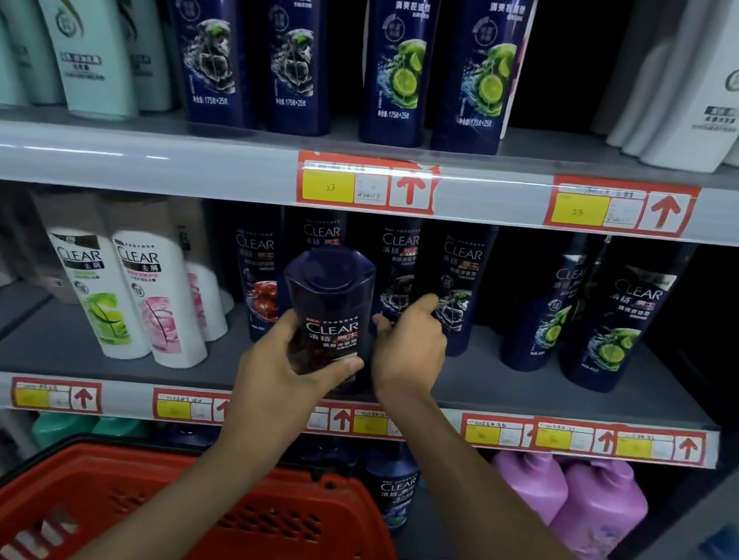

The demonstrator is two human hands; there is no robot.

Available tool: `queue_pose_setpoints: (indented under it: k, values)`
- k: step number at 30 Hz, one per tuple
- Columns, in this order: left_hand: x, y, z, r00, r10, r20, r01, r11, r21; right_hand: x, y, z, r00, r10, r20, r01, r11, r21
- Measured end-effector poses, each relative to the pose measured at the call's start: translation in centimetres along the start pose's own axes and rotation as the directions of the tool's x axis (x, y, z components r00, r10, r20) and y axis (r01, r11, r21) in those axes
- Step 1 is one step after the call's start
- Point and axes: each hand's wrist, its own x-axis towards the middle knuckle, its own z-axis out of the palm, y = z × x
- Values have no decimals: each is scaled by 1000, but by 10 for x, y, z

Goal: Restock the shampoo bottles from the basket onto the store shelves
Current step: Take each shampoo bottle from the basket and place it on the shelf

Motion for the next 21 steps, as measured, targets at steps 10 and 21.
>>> queue_pose_setpoints:
  k: [10, 21]
  values:
    - [6, 8, 4, 1000, -31, -2, 31, 999, 38, 1, 4, 0, 1000, -28, 14, 28, 1000, 9]
    - [8, 4, 11, 997, -50, -59, 51, 999, 15, -6, 49, -46, 989, -104, -102, 104, 995, 0]
